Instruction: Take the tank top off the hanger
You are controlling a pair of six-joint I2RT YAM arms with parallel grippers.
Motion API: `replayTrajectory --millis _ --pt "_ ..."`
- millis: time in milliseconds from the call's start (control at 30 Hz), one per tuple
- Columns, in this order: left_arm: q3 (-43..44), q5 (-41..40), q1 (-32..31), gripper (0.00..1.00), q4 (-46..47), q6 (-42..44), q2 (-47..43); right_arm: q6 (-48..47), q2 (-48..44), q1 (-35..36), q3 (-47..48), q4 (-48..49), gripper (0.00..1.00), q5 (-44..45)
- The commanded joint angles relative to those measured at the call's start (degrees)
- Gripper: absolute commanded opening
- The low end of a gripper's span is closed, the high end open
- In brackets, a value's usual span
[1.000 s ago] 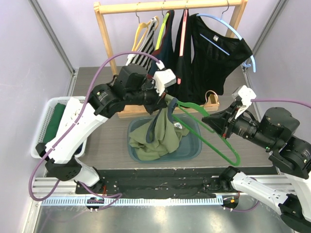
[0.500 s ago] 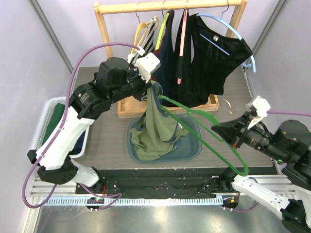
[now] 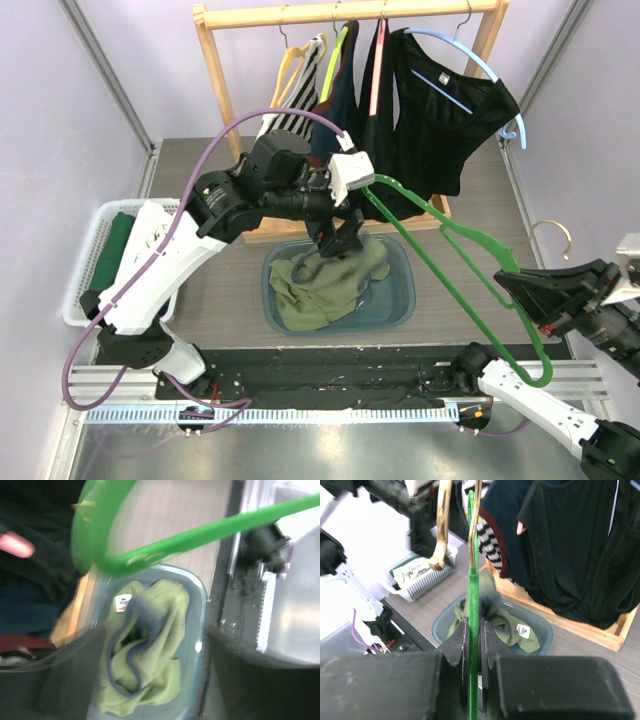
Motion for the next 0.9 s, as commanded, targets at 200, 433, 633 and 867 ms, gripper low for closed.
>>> replayTrajectory --millis 200,433,633,867 --pt "5.4 2.2 -0.3 1.0 -7.7 9.8 -5.7 -1.5 6.4 -0.2 -2.1 2.1 0.01 0.2" --pt "2.3 11.9 2.6 1.0 -16.5 19.3 -14.0 -4.4 13.3 -0.1 -4.4 3.9 0.01 -14.3" --pt "1.8 18.6 3.0 1.0 -16.5 20.4 -12.2 -7.4 19.5 -0.1 -5.6 8.1 0.01 -25.0" --pt "1.9 22.3 2.9 1.0 -16.8 20.9 -7.7 -8.5 24.3 -0.1 -2.6 8.1 0.01 -28.6"
